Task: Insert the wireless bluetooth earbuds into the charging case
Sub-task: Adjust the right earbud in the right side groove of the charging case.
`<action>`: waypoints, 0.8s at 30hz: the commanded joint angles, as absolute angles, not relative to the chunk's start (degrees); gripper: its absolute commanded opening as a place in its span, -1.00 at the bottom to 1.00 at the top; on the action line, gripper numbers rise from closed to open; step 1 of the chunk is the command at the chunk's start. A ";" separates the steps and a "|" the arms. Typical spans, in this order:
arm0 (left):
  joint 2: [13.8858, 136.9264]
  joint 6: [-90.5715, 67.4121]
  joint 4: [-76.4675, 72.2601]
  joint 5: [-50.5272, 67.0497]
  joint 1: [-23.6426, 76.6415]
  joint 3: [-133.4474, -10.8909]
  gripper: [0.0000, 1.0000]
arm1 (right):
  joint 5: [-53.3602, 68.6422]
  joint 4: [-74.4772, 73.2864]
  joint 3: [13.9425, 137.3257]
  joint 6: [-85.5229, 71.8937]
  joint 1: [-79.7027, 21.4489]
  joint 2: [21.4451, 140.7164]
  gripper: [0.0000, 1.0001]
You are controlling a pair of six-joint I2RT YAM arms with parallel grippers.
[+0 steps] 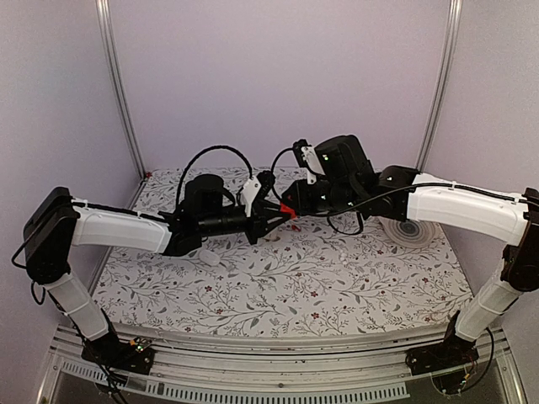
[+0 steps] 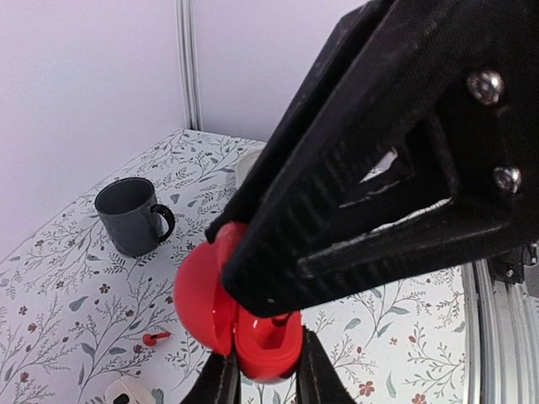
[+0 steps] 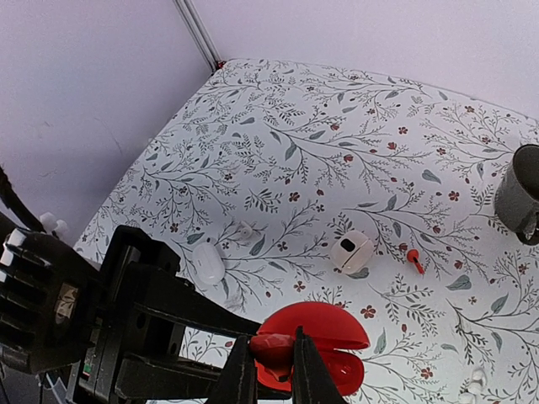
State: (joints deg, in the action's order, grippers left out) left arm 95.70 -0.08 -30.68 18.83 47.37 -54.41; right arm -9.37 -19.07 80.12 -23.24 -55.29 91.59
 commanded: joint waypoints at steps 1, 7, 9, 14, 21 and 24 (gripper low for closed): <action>94.77 -0.37 -30.72 19.12 46.70 -55.76 -1.00 | -10.83 -19.33 80.56 -22.72 -55.96 92.29 -0.88; 94.83 -0.56 -30.50 18.90 46.56 -55.88 -1.00 | -11.04 -19.91 80.44 -22.34 -56.32 92.45 -0.88; 94.83 -0.68 -30.65 18.81 46.53 -55.92 -1.00 | -11.74 -20.31 80.42 -22.24 -56.44 92.54 -0.88; 94.48 -0.70 -30.85 18.83 46.45 -55.96 -1.00 | -12.65 -20.91 80.40 -21.81 -56.60 92.96 -0.88; 94.04 -0.84 -30.76 18.72 46.31 -55.81 -1.00 | -14.13 -21.59 80.33 -21.68 -57.02 93.16 -0.87; 93.96 -0.96 -30.74 18.72 46.31 -55.88 -1.00 | -14.43 -21.79 80.46 -21.33 -57.17 93.40 -0.87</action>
